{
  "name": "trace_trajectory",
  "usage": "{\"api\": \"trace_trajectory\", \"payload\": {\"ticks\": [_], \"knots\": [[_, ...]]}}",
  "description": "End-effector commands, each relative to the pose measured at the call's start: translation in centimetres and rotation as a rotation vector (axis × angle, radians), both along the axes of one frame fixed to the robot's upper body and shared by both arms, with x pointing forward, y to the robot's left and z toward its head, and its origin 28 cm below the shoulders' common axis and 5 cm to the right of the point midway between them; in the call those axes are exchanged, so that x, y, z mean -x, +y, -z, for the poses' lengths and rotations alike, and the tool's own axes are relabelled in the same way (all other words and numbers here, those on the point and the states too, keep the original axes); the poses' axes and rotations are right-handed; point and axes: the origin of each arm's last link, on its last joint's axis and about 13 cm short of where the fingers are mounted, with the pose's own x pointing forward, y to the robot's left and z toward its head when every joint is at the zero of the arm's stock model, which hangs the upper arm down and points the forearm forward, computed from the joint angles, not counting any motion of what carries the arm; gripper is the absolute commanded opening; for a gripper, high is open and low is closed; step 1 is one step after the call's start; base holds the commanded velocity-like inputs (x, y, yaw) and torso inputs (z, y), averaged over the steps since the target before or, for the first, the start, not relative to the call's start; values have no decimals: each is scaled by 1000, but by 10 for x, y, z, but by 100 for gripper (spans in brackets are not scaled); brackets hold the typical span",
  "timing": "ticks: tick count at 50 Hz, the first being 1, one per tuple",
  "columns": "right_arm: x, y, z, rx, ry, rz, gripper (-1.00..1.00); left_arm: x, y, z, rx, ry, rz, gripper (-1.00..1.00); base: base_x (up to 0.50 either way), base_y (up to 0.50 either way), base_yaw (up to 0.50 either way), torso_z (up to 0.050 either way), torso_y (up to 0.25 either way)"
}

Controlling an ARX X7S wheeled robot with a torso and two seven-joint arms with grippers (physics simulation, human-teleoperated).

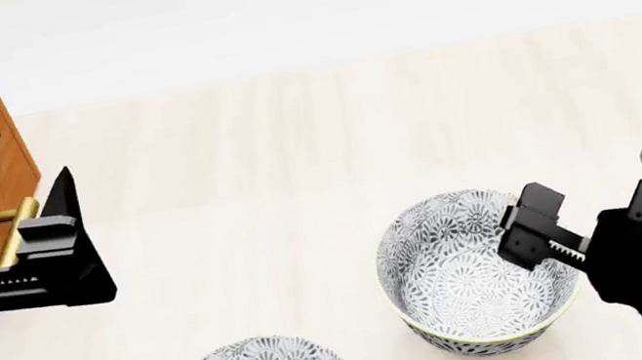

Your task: Stack the bowl at the front on the bowl in the middle.

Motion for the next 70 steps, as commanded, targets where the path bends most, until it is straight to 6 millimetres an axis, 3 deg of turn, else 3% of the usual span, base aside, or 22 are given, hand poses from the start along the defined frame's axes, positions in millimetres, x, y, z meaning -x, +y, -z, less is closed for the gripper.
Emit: {"api": "trace_trajectory", "payload": {"ticks": [1, 54, 55, 70], "knots": [[-4, 5, 10, -56, 22, -19, 100, -3, 1, -1, 29, 4, 12, 100, 0, 0, 0, 0, 0], [-5, 8, 32, -45, 83, -45, 100, -3, 0, 1, 23, 10, 14, 100, 0, 0, 0, 0, 0], [-5, 8, 31, -44, 82, -44, -100, -3, 0, 1, 23, 11, 14, 100, 0, 0, 0, 0, 0], [-6, 7, 29, -46, 79, -58, -100, -3, 0, 2, 22, 13, 15, 100, 0, 0, 0, 0, 0]]}}
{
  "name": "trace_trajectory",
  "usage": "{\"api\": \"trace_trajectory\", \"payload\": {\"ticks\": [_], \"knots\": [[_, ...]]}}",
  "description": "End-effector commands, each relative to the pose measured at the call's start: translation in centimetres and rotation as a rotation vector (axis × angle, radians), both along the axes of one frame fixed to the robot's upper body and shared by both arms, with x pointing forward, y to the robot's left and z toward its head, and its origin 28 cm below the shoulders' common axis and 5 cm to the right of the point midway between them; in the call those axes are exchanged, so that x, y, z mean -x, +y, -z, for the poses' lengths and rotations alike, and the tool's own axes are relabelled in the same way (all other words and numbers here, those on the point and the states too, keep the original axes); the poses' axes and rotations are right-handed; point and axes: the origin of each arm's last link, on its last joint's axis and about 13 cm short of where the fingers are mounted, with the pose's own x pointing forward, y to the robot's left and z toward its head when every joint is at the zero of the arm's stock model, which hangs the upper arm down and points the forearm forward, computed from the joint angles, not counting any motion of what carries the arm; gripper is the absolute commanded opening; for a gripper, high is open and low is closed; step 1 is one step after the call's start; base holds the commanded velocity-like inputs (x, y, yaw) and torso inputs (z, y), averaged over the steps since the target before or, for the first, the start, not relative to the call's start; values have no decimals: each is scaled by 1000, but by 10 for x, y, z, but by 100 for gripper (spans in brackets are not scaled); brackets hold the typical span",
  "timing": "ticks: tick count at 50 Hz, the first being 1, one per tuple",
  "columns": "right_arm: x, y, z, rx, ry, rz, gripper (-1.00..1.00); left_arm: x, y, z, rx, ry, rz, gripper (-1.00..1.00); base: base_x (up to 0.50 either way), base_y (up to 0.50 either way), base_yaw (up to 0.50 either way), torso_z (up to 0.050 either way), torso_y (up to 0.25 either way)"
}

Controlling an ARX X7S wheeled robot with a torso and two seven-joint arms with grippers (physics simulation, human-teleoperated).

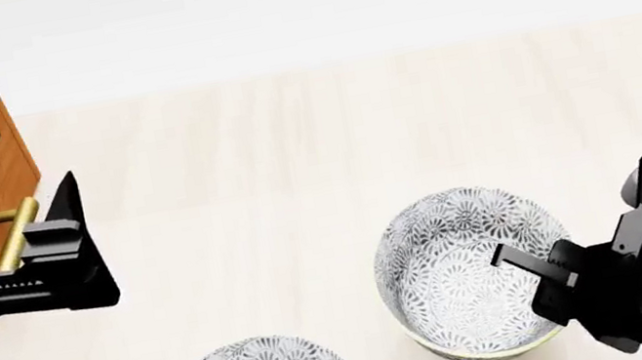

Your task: Stack the bowl at the front on the bowl in the middle.

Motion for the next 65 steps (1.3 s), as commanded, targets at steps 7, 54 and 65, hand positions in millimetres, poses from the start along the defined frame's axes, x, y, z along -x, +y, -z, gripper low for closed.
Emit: {"api": "trace_trajectory", "payload": {"ticks": [7, 54, 65], "knots": [[-1, 7, -1, -48, -35, -26, -100, -3, 1, -1, 30, 7, 15, 100, 0, 0, 0, 0, 0], [74, 38, -159, 74, -211, -278, -100, -3, 0, -1, 24, 11, 19, 100, 0, 0, 0, 0, 0], [93, 64, -147, 112, -219, -438, -100, -1, 0, -6, 27, 0, 16, 100, 0, 0, 0, 0, 0]]}}
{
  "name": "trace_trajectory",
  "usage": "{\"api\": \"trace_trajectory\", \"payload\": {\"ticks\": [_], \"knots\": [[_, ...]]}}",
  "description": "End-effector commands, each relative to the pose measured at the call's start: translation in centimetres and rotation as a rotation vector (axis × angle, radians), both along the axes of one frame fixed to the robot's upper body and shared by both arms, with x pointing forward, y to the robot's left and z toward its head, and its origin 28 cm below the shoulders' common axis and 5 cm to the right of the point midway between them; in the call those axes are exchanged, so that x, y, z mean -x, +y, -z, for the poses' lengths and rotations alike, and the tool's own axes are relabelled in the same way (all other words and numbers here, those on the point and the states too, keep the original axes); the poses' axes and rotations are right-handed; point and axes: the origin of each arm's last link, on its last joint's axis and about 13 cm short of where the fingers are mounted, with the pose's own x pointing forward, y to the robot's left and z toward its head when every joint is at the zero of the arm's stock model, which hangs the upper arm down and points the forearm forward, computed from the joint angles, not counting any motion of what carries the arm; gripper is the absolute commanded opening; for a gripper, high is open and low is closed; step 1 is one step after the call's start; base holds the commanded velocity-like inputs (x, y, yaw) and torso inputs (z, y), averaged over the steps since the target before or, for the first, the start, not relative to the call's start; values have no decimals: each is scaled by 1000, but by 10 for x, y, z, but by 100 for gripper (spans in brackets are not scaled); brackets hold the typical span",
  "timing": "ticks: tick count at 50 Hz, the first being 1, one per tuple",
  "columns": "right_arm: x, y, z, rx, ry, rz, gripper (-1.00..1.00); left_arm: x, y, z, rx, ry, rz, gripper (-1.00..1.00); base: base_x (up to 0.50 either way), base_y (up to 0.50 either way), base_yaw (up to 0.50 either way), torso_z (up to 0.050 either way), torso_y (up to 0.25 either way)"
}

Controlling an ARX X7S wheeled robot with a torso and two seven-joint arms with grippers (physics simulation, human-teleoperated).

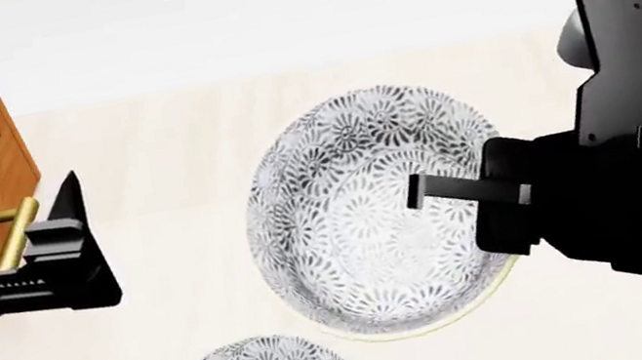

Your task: Stack the bowl at the front on the bowl in the middle.

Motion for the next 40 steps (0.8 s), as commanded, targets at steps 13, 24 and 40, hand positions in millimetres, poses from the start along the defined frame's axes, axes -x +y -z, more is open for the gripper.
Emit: {"api": "trace_trajectory", "payload": {"ticks": [13, 24, 40], "knots": [[20, 51, 30, 3, 10, -300, -100, 0, 0, -8, 31, -15, 15, 100, 0, 0, 0, 0, 1], [5, 61, 47, -22, 37, -340, -100, 0, 1, -7, 32, -11, 17, 100, 0, 0, 0, 0, 0], [-21, 65, 74, -50, 87, -330, -100, 1, 0, -3, 26, -3, 17, 100, 0, 0, 0, 0, 1]]}}
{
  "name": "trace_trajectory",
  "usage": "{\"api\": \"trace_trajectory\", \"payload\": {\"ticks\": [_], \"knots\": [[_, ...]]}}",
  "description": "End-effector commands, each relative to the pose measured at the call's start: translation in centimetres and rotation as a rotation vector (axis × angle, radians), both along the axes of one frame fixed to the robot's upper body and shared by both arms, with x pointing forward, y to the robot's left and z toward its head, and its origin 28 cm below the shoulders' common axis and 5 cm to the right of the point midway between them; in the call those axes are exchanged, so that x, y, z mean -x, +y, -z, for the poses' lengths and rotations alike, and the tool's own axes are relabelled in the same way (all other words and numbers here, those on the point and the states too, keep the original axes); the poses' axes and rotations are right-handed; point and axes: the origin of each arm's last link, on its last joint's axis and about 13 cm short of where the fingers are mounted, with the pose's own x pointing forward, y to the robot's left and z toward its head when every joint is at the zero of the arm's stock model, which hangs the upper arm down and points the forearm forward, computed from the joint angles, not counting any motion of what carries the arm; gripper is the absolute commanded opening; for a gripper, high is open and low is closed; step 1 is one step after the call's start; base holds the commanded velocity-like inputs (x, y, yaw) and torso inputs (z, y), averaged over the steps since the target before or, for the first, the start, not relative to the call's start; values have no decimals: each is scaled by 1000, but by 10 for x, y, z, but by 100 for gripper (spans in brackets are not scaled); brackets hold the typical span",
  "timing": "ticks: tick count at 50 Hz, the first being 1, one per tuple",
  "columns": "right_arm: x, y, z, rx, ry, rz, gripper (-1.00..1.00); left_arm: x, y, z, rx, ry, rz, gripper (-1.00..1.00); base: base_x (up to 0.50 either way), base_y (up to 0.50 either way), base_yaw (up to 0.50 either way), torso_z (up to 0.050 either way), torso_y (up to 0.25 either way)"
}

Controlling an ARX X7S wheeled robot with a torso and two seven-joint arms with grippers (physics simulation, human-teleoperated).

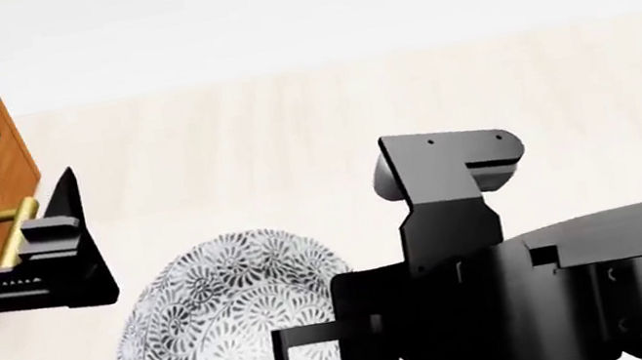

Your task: Stack the bowl at the front on the bowl in the middle.

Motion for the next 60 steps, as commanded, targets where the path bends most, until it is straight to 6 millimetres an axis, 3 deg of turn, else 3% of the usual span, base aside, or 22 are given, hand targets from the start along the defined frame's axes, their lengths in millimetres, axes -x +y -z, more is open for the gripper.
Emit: {"api": "trace_trajectory", "payload": {"ticks": [1, 12, 28, 29, 45, 50, 52, 56, 60], "knots": [[-16, 6, 18, -65, 34, -14, -100, -1, 1, 1, 26, 6, 16, 100, 0, 0, 0, 0, 0], [-27, 7, 48, -55, 101, -7, -100, -2, 1, 3, 24, 11, 18, 100, 0, 0, 0, 0, 0], [-32, 9, 58, -72, 106, -17, -100, -4, 1, 6, 19, 21, 18, 100, 0, 0, 0, 0, 0], [-30, 10, 59, -67, 103, -31, 100, -4, 1, 6, 19, 21, 18, 100, 0, 0, 0, 0, 0], [-30, 10, 59, -36, 88, -35, 100, -4, 1, 7, 19, 24, 19, 100, 0, 0, 0, 0, 0], [-13, 10, 23, -22, -262, 27, 100, -1, 1, 5, 29, 13, 20, 100, 0, 0, 0, 0, 0], [2, 8, 3, -51, -502, 29, 100, 2, 1, 3, 36, 0, 23, 100, 0, 0, 0, 0, 0], [16, 5, -6, -168, -614, -34, 100, 6, -1, 2, 47, -14, 31, 100, 0, 0, 0, 0, 0], [17, 1, -13, -246, -622, -76, 100, 6, -2, 1, 44, -14, 37, 100, 0, 0, 0, 0, 0]]}}
